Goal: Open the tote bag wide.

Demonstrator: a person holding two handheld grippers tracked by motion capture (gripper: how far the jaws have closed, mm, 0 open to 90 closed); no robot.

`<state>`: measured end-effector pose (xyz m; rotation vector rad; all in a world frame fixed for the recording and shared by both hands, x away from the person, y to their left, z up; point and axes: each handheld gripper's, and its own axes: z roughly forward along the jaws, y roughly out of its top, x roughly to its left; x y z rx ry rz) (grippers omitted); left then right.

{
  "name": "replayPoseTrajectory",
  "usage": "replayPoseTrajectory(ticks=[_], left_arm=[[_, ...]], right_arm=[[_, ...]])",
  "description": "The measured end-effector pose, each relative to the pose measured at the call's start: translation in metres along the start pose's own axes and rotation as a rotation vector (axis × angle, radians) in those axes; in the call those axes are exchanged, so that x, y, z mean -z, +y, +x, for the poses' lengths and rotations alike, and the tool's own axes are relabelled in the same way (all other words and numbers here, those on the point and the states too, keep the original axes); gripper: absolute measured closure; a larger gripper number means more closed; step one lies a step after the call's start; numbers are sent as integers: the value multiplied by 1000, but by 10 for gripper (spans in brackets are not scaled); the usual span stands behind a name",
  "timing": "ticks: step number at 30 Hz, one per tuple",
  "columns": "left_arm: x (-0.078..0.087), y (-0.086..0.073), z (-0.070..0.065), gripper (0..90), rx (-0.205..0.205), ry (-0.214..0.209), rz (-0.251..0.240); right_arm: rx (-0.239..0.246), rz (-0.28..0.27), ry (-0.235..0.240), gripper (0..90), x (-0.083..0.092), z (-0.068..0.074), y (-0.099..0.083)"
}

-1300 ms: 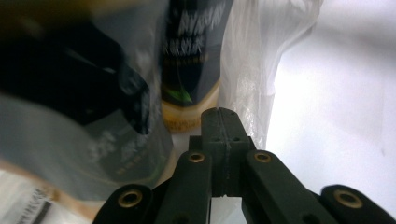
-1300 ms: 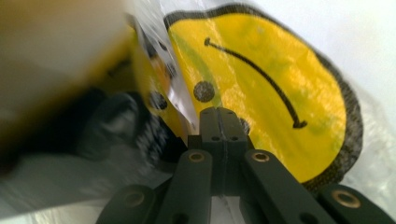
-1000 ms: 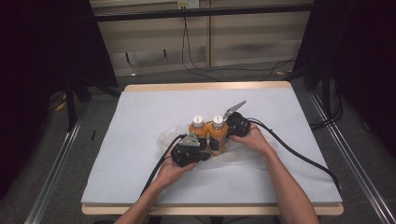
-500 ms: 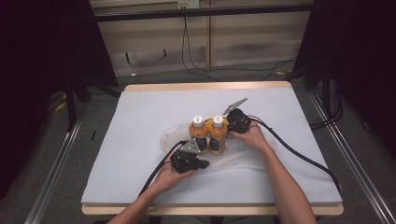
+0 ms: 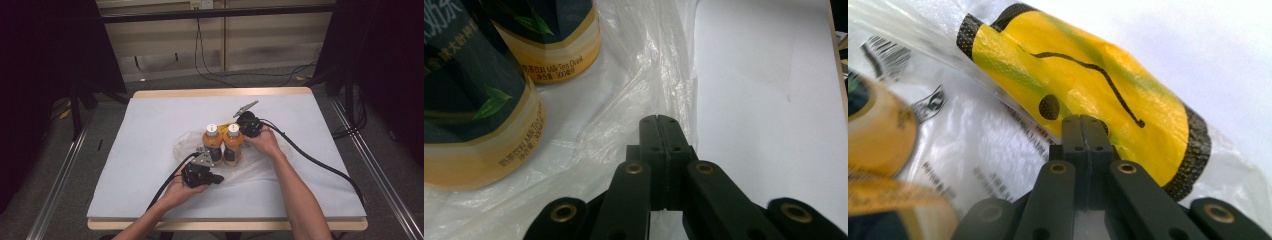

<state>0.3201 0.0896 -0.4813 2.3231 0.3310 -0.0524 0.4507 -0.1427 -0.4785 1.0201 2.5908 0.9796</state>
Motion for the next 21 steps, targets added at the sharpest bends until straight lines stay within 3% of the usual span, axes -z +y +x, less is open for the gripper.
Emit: replayPoseTrajectory(ticks=[2,6,11,21], left_arm=[[-2,-2,-2,900,18,-42,-26],[1,-4,-10,900,-7,-33,-8],[0,-4,-12,900,-10,-41,-14],[3,-5,-18,900,-32,-42,-3]], right_arm=[[-13,-7,-5,900,-2,-2,1],[-28,-5,-27,900,-6,-3,6],[-52,-5,-55,900,-10,-6,11],[-52,11,-109,900,-16,-10,19]])
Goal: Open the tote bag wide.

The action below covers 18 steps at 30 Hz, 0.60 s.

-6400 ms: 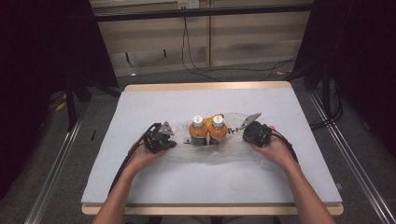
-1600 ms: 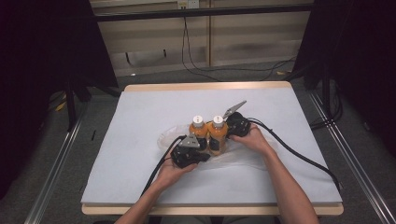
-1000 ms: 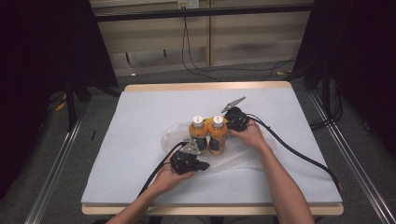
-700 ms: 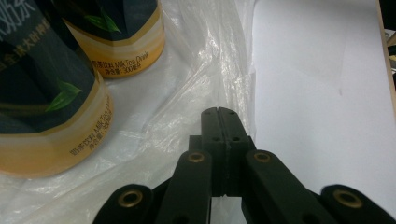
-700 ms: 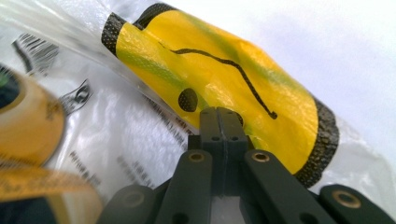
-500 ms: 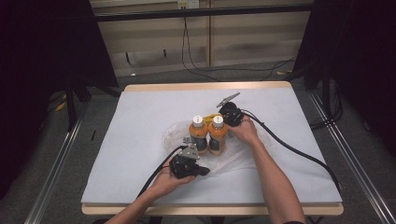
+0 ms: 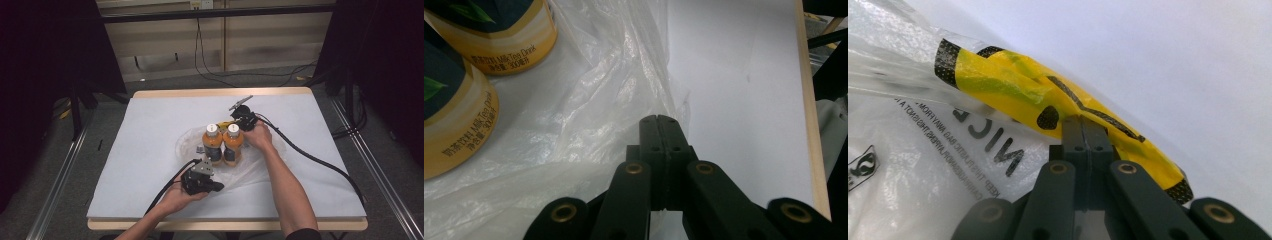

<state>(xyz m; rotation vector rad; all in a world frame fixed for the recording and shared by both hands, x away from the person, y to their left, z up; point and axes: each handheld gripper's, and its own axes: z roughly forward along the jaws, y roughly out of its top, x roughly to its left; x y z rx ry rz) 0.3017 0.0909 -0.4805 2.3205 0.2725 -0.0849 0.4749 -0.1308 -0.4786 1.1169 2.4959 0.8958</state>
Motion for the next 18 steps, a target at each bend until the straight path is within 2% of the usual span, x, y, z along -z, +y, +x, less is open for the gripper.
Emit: replayPoseTrajectory(ticks=[2,3,5,8,11,12,13,15,16,17,18], left_arm=[[2,0,0,900,-11,5,28],[1,0,-1,900,2,2,9],[2,0,-1,900,-2,0,22],[3,-2,-1,900,4,-8,15],[2,-4,1,900,35,-31,-16],[3,-5,3,900,39,-37,-4],[3,-5,3,900,40,-38,-12],[3,-3,1,900,19,-23,3],[2,-3,1,900,20,-20,-8],[3,-3,2,900,24,-25,10],[3,-2,4,900,30,-27,6]], right_arm=[[3,1,-11,900,-1,-1,1],[-1,2,-15,900,-2,-1,2],[5,-3,-36,900,-4,-2,4],[4,-5,-54,900,-6,-4,6],[0,-1,-73,900,-8,-4,8],[1,-2,-80,900,-8,-4,9],[-13,10,-87,900,-8,-3,10],[-25,0,-81,900,-8,-5,10],[-36,-2,-76,900,-8,-6,9],[-48,-5,-66,900,-8,-6,9],[-51,-4,-57,900,-7,-5,9]])
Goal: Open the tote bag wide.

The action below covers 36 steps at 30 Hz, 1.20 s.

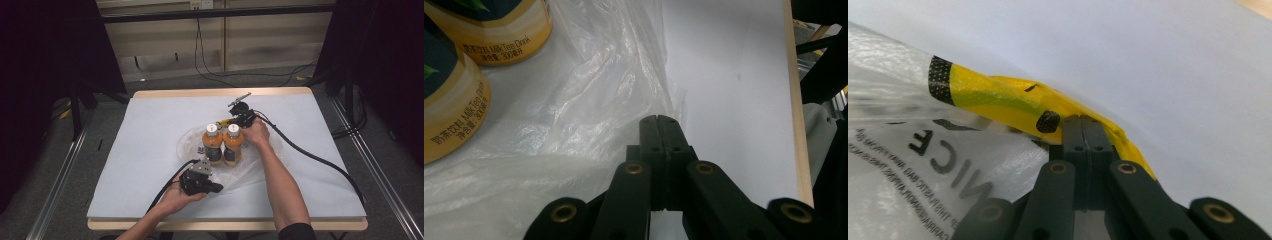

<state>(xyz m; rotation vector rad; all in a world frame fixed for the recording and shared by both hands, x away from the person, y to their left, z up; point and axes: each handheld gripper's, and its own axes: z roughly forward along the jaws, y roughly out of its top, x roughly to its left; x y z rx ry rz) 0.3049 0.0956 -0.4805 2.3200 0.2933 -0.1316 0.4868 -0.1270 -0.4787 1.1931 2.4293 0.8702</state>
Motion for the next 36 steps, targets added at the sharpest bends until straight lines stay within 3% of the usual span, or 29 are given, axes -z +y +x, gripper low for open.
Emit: replayPoseTrajectory(ticks=[4,9,17,20,25,29,36], left_arm=[[0,0,6,900,26,-8,-13],[2,2,6,900,49,-7,-71],[14,5,8,887,57,15,-138],[20,4,10,844,92,6,-181],[32,2,13,723,107,39,-232],[41,3,11,559,79,97,-253],[53,5,12,303,99,180,-298]], right_arm=[[-4,6,42,900,5,3,-1],[-7,-62,97,900,23,3,0],[-2,-167,118,900,64,-2,-6],[-7,-200,123,900,78,-4,-12],[-9,-253,130,794,98,-3,-25],[-23,-303,118,654,110,-1,-37],[-28,-342,105,420,130,-2,-54]])
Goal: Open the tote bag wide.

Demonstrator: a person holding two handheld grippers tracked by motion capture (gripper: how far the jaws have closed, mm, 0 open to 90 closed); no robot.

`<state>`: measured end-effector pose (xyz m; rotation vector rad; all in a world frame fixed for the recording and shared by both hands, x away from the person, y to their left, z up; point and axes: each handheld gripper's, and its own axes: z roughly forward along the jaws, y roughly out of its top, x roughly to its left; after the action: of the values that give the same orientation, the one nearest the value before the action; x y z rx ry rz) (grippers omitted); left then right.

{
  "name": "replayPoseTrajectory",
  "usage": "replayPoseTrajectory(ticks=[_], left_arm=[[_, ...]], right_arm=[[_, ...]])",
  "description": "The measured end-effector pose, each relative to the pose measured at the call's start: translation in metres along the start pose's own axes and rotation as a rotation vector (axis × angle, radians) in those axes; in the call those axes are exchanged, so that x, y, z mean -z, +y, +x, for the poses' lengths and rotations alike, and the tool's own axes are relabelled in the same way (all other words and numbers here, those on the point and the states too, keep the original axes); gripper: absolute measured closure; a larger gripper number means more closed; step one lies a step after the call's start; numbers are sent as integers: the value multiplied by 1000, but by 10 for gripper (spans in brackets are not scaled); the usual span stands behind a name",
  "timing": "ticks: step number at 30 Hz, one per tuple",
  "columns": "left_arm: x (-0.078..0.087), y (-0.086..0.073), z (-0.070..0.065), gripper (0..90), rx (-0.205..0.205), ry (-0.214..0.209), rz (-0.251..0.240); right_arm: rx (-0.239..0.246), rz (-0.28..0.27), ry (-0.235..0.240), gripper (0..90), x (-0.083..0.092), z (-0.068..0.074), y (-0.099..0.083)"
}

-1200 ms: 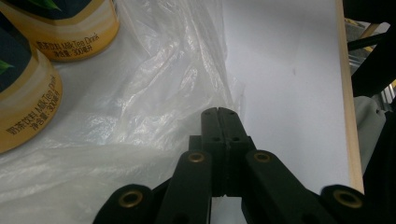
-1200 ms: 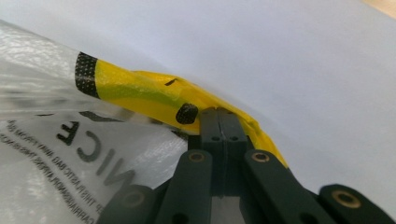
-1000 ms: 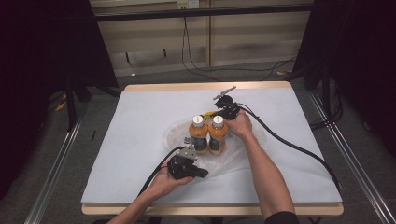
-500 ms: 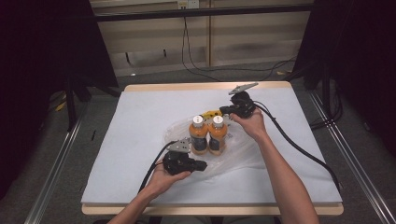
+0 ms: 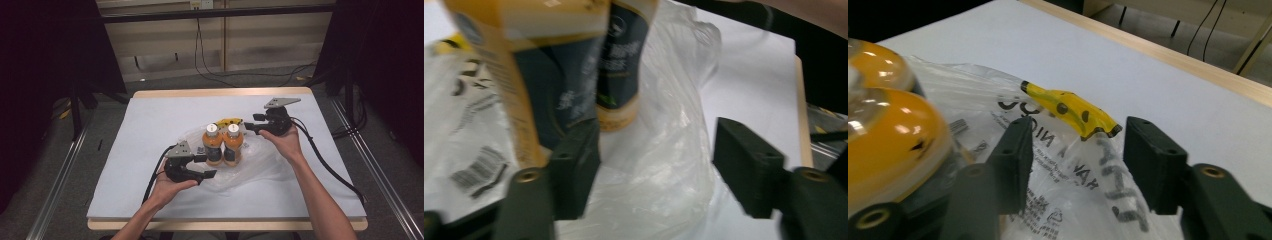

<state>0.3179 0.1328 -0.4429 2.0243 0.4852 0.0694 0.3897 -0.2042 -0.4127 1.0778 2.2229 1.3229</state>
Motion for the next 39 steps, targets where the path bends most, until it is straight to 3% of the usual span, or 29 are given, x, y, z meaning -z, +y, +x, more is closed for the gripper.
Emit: replayPoseTrajectory(ticks=[2,6,10,18,25,28,30,32,34,39], left_arm=[[5,1,0,234,-13,24,-14],[17,2,2,138,9,64,-41],[29,0,5,92,22,111,-25],[53,-11,11,74,38,175,-25],[76,-24,10,41,54,198,-39],[85,-29,8,29,53,226,-33],[91,-33,6,28,60,247,-23],[96,-39,4,27,84,248,-31],[100,-45,1,27,79,249,-16],[112,-62,-6,27,83,302,-13]], right_arm=[[-9,-25,-1,316,9,3,-2],[-22,-63,-6,196,26,9,-8],[-34,-90,-17,145,48,17,-20],[-52,-87,-44,129,87,27,-44],[-57,-118,-88,145,119,35,-61],[-65,-111,-118,151,132,39,-70],[-104,-123,-110,167,141,41,-78],[-94,-132,-130,184,149,45,-86],[-94,-140,-146,182,156,48,-95],[-112,-155,-189,169,172,54,-115]])
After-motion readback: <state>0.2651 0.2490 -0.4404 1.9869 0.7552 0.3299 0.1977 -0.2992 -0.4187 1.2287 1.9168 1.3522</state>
